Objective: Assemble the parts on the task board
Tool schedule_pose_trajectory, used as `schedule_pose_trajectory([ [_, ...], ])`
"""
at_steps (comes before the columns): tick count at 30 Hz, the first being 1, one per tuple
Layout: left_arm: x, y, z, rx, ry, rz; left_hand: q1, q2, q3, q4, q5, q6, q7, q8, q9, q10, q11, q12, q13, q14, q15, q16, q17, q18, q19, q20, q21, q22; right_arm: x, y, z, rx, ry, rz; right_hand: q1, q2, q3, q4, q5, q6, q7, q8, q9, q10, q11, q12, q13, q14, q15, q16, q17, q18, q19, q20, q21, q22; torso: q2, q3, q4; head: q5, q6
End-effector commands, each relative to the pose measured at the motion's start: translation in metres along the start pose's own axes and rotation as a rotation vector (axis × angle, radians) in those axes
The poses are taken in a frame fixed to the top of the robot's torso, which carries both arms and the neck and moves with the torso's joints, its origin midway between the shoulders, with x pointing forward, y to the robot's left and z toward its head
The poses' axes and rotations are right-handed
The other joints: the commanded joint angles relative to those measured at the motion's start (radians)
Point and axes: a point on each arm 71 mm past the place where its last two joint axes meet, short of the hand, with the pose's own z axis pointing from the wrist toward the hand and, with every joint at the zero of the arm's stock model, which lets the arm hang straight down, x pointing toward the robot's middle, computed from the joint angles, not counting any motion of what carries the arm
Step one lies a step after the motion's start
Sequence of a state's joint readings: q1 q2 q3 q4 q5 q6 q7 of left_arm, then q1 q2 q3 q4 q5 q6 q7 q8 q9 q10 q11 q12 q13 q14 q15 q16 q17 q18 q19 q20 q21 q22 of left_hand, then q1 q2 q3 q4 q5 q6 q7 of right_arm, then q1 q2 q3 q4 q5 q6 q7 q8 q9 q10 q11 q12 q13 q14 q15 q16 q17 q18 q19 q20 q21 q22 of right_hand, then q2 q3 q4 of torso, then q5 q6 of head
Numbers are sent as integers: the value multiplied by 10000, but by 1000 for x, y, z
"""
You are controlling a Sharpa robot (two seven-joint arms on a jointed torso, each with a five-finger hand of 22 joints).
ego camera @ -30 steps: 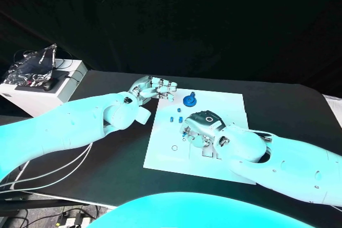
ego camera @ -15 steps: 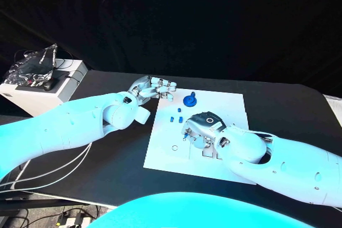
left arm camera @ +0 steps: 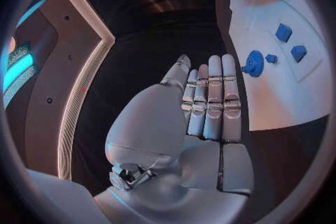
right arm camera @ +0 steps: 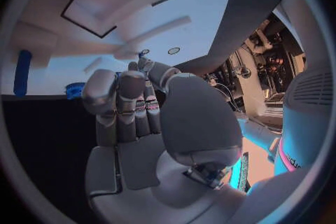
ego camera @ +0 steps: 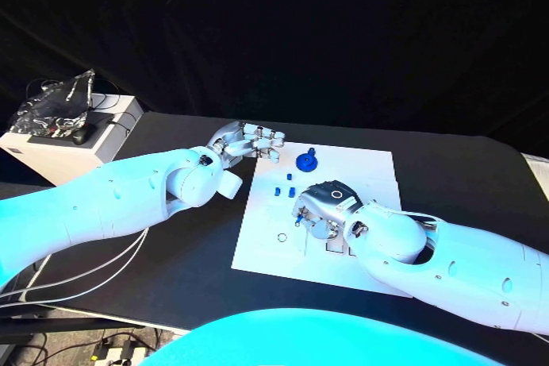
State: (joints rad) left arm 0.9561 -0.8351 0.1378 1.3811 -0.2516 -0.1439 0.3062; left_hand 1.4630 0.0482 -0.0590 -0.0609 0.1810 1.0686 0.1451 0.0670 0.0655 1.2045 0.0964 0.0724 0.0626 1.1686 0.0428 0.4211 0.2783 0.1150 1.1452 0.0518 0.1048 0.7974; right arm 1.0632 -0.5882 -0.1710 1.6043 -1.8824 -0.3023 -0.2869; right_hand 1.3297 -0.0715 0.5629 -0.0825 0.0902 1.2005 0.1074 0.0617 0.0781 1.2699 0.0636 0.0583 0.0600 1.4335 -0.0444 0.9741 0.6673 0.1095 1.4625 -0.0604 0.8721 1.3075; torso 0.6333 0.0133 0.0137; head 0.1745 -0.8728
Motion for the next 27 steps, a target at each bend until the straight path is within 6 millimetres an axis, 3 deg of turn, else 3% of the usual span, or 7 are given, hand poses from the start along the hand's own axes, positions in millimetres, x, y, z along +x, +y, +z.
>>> schedule_pose_trajectory([
  [1,2,-1,0,118,141,-110,86,-29,3,-54,51,-13,-26,-7,4,-45,12,-31,4,5,37,-66,12,-120,-48,0,62,10,4,1,0,-45,191,-182,0,84,29,-55,48,74,49,43,11,172,-138,12,8,-43,21,55,-16,174,671,14,1,169,-3,1,-4,23,2],
  [27,-1,-1,-1,28,154,-104,51,-42,17,-46,47,-23,-24,-9,4,-73,20,-33,5,-2,45,-79,7,-112,-64,14,44,71,5,6,-6,-187,224,-81,0,84,29,-55,48,74,49,43,11,172,-138,12,8,-43,21,55,-16,174,671,14,1,169,-2,12,-9,62,2],
])
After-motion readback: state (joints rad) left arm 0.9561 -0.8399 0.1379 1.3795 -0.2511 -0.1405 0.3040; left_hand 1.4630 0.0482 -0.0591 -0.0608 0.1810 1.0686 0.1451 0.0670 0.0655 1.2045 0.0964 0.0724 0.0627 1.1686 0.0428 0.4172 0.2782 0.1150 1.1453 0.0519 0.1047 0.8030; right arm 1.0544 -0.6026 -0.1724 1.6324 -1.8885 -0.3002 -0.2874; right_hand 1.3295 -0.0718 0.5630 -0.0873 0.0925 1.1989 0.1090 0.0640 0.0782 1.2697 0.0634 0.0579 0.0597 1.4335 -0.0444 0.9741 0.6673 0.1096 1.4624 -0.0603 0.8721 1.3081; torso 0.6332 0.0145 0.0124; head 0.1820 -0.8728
